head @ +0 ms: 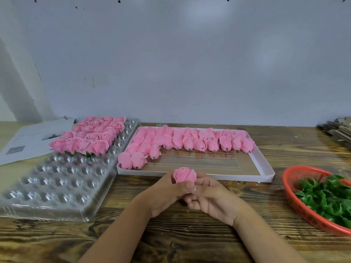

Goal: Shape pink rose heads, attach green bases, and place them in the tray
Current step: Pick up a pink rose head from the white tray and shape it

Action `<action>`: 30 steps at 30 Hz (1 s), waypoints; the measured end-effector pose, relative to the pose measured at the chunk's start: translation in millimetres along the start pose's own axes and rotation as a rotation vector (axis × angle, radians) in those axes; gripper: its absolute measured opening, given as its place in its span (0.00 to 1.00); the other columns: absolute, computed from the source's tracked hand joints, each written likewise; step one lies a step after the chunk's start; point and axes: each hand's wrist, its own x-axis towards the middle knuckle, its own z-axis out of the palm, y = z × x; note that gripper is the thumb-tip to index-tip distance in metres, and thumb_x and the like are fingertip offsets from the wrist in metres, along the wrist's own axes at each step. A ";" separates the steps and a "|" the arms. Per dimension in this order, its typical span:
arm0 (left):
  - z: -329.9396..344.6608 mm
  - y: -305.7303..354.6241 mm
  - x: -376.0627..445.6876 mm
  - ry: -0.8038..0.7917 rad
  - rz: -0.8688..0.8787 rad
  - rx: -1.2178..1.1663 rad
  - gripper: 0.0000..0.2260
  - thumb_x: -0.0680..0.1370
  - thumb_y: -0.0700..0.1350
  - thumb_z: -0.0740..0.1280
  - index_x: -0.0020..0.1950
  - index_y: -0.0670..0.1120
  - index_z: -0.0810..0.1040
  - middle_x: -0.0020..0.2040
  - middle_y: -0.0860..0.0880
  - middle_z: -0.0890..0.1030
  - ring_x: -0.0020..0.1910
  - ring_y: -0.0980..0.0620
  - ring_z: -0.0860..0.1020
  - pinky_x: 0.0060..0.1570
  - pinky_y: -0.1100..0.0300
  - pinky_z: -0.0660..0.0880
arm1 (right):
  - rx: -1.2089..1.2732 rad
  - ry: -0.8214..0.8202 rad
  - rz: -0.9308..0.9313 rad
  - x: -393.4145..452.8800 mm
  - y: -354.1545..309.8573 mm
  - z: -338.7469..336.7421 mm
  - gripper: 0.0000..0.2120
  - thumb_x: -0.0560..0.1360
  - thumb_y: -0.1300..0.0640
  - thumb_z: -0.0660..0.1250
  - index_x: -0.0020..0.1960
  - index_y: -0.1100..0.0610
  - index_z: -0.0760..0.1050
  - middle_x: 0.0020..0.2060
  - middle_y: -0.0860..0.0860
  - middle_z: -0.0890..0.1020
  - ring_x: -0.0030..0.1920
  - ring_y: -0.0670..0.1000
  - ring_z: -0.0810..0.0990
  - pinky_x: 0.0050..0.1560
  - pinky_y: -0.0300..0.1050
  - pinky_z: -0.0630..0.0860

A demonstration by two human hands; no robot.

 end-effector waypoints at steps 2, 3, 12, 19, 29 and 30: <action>0.4 -0.4 -1.5 -0.050 0.009 -0.014 0.20 0.74 0.56 0.75 0.63 0.51 0.82 0.65 0.49 0.81 0.56 0.53 0.82 0.48 0.63 0.79 | 0.042 -0.037 0.027 0.4 1.4 2.3 0.16 0.71 0.59 0.77 0.57 0.59 0.81 0.42 0.54 0.82 0.39 0.48 0.79 0.43 0.40 0.79; 0.3 -0.8 -1.8 -0.063 0.018 -0.025 0.16 0.75 0.55 0.75 0.61 0.52 0.83 0.69 0.50 0.79 0.62 0.51 0.80 0.50 0.63 0.79 | 0.058 -0.041 0.042 0.6 2.1 3.8 0.16 0.72 0.60 0.75 0.58 0.60 0.79 0.42 0.54 0.83 0.39 0.48 0.80 0.42 0.39 0.79; 0.5 -6.1 1.5 0.063 0.036 -0.112 0.16 0.76 0.56 0.73 0.61 0.51 0.84 0.66 0.45 0.81 0.68 0.46 0.78 0.62 0.57 0.76 | 0.131 0.061 0.041 6.4 4.3 10.0 0.08 0.74 0.58 0.69 0.51 0.60 0.81 0.42 0.55 0.80 0.39 0.48 0.79 0.41 0.39 0.78; 7.2 -10.8 10.1 0.356 0.079 -0.141 0.16 0.79 0.52 0.69 0.62 0.44 0.83 0.55 0.37 0.84 0.55 0.43 0.83 0.55 0.56 0.80 | -0.406 0.491 -0.322 16.5 20.2 16.0 0.12 0.74 0.68 0.72 0.55 0.56 0.83 0.43 0.56 0.86 0.46 0.53 0.84 0.47 0.39 0.79; 19.3 -9.3 13.7 0.371 0.080 -0.380 0.16 0.76 0.51 0.70 0.56 0.42 0.84 0.52 0.38 0.85 0.53 0.44 0.84 0.53 0.57 0.81 | -0.647 0.706 -0.633 18.4 34.6 26.4 0.19 0.66 0.45 0.73 0.55 0.32 0.75 0.43 0.43 0.85 0.42 0.45 0.85 0.42 0.33 0.79; 19.4 -9.2 13.8 0.366 0.071 -0.396 0.18 0.76 0.52 0.70 0.59 0.41 0.83 0.54 0.37 0.84 0.54 0.44 0.84 0.53 0.57 0.81 | -0.716 0.716 -0.637 18.6 35.2 25.2 0.18 0.67 0.44 0.72 0.55 0.31 0.74 0.43 0.41 0.84 0.42 0.45 0.84 0.41 0.32 0.78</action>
